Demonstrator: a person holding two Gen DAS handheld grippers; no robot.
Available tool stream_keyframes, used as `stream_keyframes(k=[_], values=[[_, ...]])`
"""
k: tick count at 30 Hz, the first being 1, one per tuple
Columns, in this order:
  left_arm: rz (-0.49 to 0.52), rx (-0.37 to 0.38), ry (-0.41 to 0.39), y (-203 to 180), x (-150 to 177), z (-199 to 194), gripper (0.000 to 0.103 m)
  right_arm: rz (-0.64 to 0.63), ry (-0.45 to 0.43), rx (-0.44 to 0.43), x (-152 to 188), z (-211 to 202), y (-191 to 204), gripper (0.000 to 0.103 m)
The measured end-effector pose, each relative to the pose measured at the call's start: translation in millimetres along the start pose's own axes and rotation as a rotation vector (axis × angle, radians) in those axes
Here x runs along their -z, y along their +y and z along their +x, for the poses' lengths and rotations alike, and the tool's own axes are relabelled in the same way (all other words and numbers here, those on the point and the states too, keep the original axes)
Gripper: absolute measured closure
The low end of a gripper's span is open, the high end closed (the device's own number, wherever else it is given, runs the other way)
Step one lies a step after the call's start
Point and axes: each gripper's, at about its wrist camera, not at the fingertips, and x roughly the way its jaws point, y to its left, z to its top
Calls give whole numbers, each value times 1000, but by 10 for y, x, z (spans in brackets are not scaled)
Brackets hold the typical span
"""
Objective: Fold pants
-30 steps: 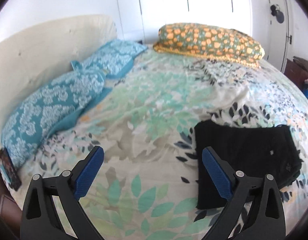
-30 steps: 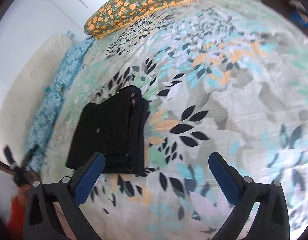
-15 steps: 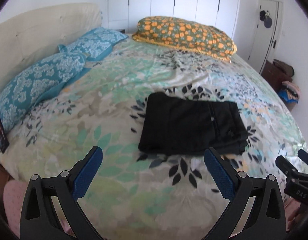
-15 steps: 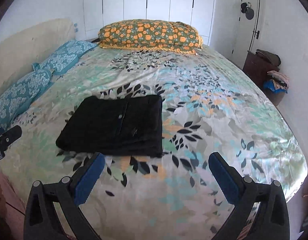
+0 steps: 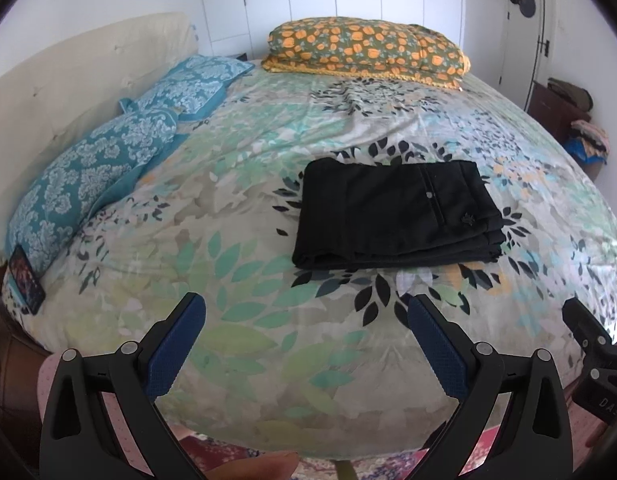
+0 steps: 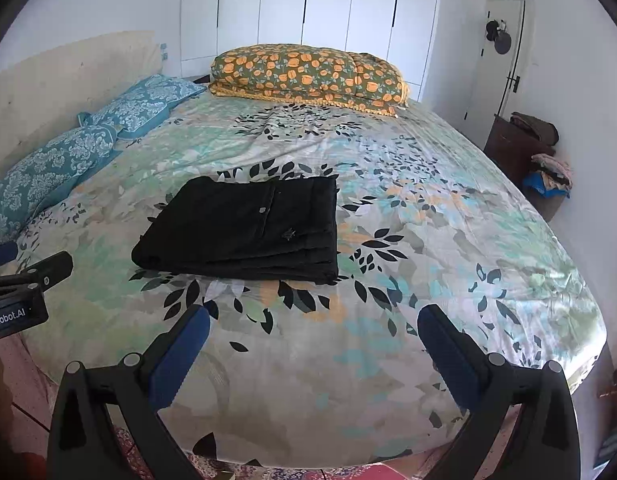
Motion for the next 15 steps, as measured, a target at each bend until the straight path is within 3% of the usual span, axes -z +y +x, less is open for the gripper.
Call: stream_keyframes(k=[5, 15], values=[[-19, 33, 64, 19, 79, 140, 2, -7, 8, 4, 19, 30, 22, 0], [11, 45, 67, -77, 94, 156, 2, -24, 0, 16, 20, 46, 38, 0]])
